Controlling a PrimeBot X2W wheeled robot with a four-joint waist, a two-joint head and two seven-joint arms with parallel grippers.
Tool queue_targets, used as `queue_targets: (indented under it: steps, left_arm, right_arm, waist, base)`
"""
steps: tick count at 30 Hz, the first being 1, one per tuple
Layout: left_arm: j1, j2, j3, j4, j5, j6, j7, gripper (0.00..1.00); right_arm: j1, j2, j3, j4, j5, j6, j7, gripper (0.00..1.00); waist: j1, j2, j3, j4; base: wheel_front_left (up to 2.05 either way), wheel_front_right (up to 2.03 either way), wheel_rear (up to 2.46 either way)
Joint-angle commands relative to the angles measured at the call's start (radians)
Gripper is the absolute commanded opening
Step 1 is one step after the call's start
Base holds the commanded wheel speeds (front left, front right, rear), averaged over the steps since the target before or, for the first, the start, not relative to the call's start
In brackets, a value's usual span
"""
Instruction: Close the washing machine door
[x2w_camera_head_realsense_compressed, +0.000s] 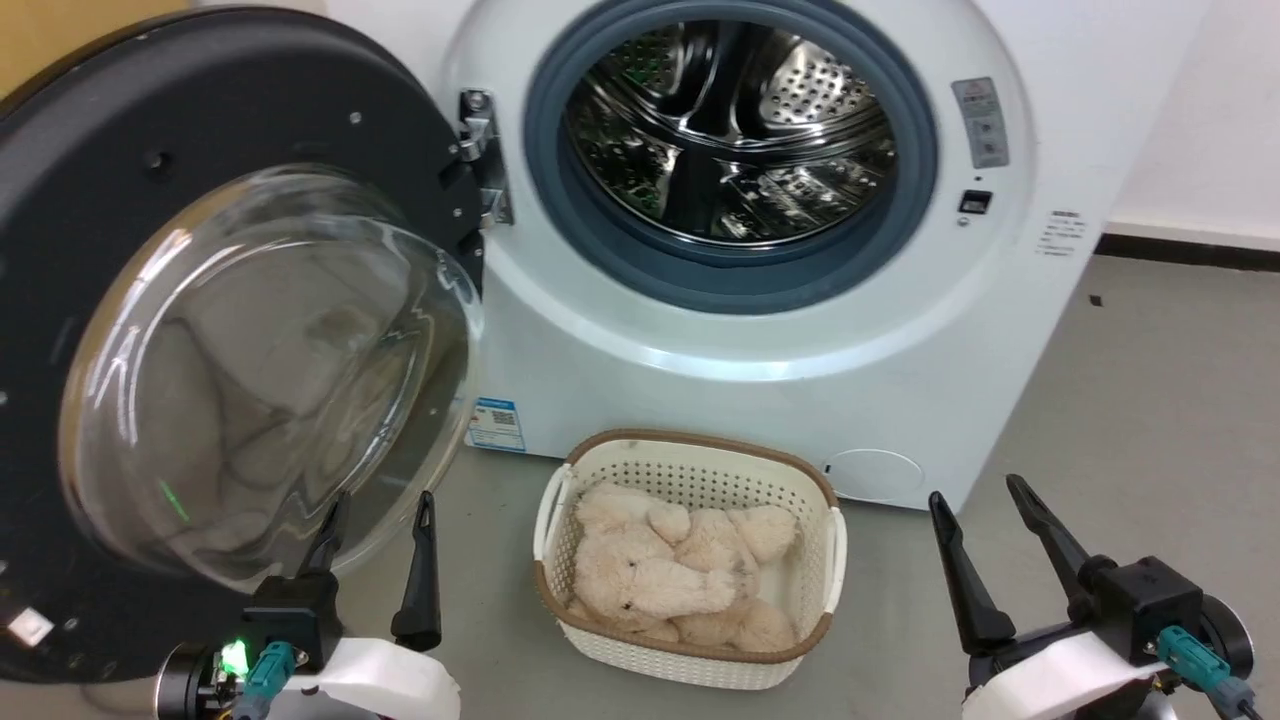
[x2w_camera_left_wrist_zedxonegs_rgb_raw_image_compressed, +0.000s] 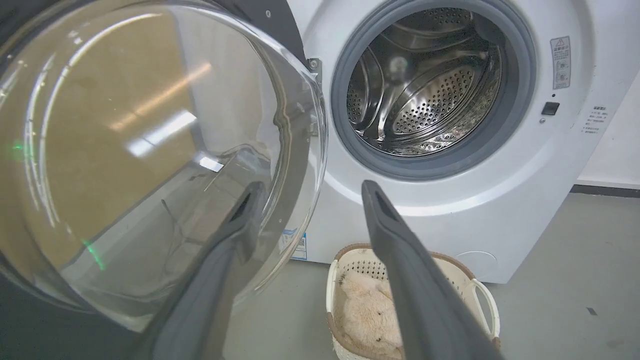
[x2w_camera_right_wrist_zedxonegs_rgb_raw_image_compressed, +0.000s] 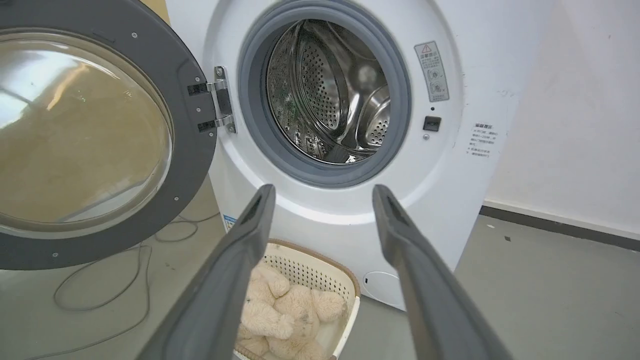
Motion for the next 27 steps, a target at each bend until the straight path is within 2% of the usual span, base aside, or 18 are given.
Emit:
queue_targets:
  steps: [1, 27]
  left_arm:
    - [0.011, 0.0, 0.002, -0.006, -0.007, -0.004, -0.012, 1.0]
    - [0.03, -0.001, 0.014, -0.024, -0.045, -0.001, -0.064, 1.0]
  right_arm:
    - [0.012, 0.002, 0.005, -0.004, 0.011, 0.0, -0.013, 1.0]
    - [0.001, 0.002, 0.06, 0.018, 0.051, 0.0, -0.065, 1.0]
  waist:
    - [0.0, -0.0001, -0.002, 0.016]
    - [0.0, -0.0001, 0.001, 0.161]
  base:
    - [0.0, 0.0, 0.0]
    - [0.0, 0.0, 0.0]
